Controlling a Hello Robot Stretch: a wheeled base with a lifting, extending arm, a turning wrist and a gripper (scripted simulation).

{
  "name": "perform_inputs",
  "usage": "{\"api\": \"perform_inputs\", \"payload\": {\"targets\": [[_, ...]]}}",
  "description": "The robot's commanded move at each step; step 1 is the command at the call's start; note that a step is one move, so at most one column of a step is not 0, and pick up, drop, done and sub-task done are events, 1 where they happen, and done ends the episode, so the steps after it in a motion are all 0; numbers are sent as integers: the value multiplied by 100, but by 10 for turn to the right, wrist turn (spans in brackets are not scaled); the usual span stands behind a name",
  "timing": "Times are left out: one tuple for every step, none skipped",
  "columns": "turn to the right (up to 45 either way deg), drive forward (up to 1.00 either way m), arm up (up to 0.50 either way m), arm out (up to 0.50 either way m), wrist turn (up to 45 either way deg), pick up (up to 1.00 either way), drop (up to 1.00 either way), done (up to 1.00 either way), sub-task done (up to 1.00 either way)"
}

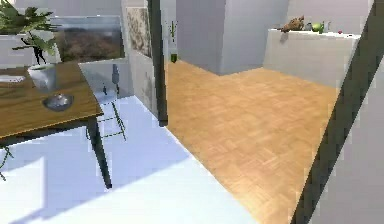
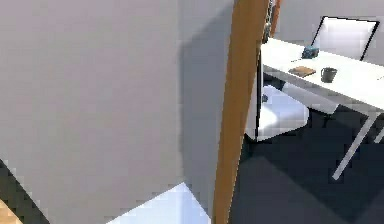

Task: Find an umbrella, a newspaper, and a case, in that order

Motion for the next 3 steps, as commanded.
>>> {"api": "perform_inputs", "payload": {"targets": [[0,55,0,0,0,0,0,0,0],[-450,0,0,0,0,0,0,0,0],[-390,0,0,0,0,0,0,0,0]]}}
